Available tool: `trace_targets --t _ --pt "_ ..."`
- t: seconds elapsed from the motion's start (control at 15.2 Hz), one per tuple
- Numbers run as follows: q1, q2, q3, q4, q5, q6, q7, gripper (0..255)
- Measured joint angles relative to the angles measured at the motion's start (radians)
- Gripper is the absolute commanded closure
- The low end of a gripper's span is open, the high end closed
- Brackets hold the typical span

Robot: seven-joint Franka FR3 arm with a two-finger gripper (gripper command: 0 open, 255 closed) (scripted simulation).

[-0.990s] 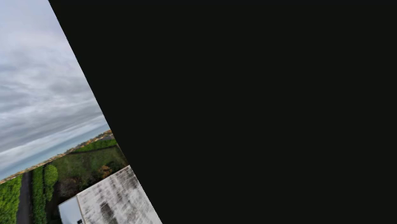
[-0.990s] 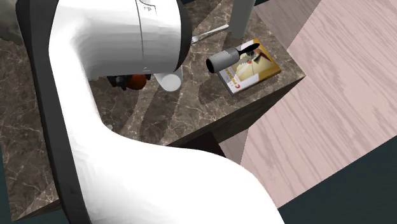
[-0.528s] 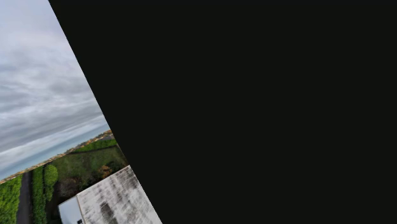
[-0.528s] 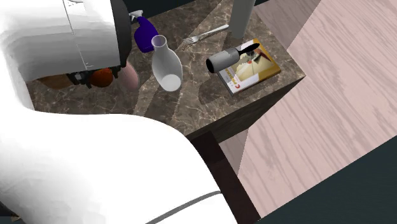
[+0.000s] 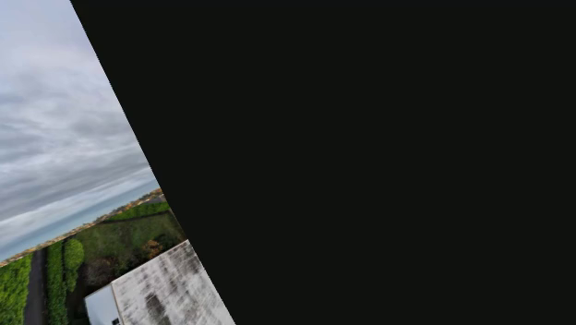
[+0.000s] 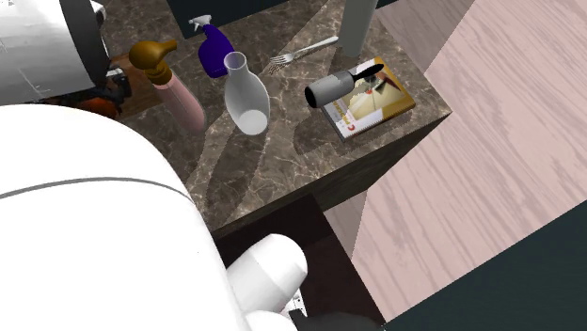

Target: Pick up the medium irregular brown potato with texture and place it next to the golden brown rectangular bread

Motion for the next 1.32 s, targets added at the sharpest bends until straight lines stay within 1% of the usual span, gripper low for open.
trace_targets --t 0.4,0.59,0.79,1.32 --pt "0.058 0.169 0.079 0.131 0.044 0.064 0.096 255" --pt "0.078 0.238 0.108 0.195 0.052 0.079 0.137 255" --pt "0.086 0.265 0.119 0.189 0.059 0.115 0.143 255" --pt "0.092 0.296 0.120 0.117 0.081 0.216 0.113 255"
